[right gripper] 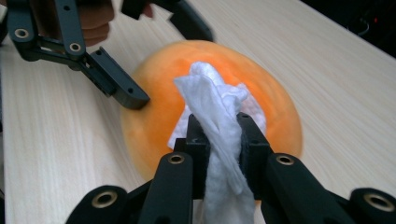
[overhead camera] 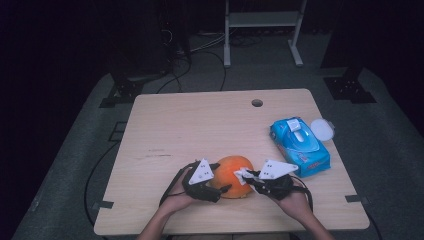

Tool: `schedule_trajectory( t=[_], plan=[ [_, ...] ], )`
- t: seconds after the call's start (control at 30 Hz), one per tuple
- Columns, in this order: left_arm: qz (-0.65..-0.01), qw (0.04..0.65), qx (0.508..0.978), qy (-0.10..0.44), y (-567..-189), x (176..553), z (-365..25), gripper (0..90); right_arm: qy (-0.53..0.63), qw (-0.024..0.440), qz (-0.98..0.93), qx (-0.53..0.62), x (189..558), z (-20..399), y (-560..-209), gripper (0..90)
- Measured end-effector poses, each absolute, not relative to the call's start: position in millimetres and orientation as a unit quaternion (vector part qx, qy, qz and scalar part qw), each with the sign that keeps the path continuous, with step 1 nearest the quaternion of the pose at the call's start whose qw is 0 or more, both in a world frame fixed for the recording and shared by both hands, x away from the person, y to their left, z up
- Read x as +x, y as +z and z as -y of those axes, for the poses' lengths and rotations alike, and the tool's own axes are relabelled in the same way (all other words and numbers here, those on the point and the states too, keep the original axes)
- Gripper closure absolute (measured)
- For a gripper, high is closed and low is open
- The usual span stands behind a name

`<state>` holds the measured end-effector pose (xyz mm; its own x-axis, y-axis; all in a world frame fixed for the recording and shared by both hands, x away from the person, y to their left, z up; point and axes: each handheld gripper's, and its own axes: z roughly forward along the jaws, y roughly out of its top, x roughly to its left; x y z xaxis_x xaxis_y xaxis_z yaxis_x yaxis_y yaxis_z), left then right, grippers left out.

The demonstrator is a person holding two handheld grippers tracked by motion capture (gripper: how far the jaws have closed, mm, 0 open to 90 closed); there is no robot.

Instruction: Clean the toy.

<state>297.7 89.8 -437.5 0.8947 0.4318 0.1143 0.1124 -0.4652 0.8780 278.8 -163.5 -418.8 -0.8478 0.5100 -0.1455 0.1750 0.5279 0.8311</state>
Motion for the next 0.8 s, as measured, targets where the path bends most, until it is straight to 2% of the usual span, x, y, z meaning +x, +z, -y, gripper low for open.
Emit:
schedule_trajectory(
  t=[0.07,0.17,0.23,0.47,0.8],
  plan=[
    [-0.168,0.49,0.839,0.166,-436,299,-88,19.8,0.45,0.185,-0.852,0.191,277,158,-418,77.1],
    [-0.183,0.487,0.839,0.157,-442,304,-93,30.1,0.447,0.189,-0.854,0.19,277,152,-418,77.1],
    [-0.191,0.489,0.838,0.148,-443,307,-97,32.1,0.453,0.184,-0.849,0.202,281,157,-418,77.2],
    [-0.2,0.489,0.838,0.135,-445,308,-105,32.6,0.442,0.184,-0.847,0.23,289,177,-427,77.2],
    [-0.223,0.498,0.83,0.116,-450,314,-115,31.6,0.461,0.177,-0.845,0.204,280,164,-424,77.1]
  ],
)
